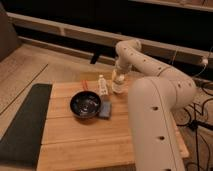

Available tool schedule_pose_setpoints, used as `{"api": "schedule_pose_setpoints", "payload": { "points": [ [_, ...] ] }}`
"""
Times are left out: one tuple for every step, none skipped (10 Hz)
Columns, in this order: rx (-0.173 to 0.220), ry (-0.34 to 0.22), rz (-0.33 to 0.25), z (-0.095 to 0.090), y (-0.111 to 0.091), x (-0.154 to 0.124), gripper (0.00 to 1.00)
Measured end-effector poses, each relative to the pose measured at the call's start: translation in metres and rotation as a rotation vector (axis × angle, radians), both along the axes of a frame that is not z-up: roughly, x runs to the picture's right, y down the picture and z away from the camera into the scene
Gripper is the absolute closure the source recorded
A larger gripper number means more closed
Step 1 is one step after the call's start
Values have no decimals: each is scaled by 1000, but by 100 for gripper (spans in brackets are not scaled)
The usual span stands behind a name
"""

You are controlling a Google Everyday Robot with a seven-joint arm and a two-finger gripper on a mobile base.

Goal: Place the ceramic cup over the eraser

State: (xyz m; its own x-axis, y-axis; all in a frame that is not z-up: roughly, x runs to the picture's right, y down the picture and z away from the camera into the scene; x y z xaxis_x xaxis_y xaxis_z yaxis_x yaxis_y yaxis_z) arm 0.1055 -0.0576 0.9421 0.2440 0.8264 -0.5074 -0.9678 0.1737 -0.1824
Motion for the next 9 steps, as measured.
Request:
{"api": "schedule_pose_setpoints", "payload": {
  "points": [
    [-9,5,-13,4,3,0,100],
    [-14,7,-18,6,4,-1,100],
    [-18,7,-25,9,5,-2,95],
    [-20,5,-30,11,5,-4,83],
    [-24,2,-33,11,5,-7,69],
    [-29,-2,-35,12,5,-8,57],
    [-34,-6,-40,12,6,-10,44],
    [-37,-9,-42,12,7,-10,31],
    [-39,-11,-43,12,6,-11,24]
  ]
}}
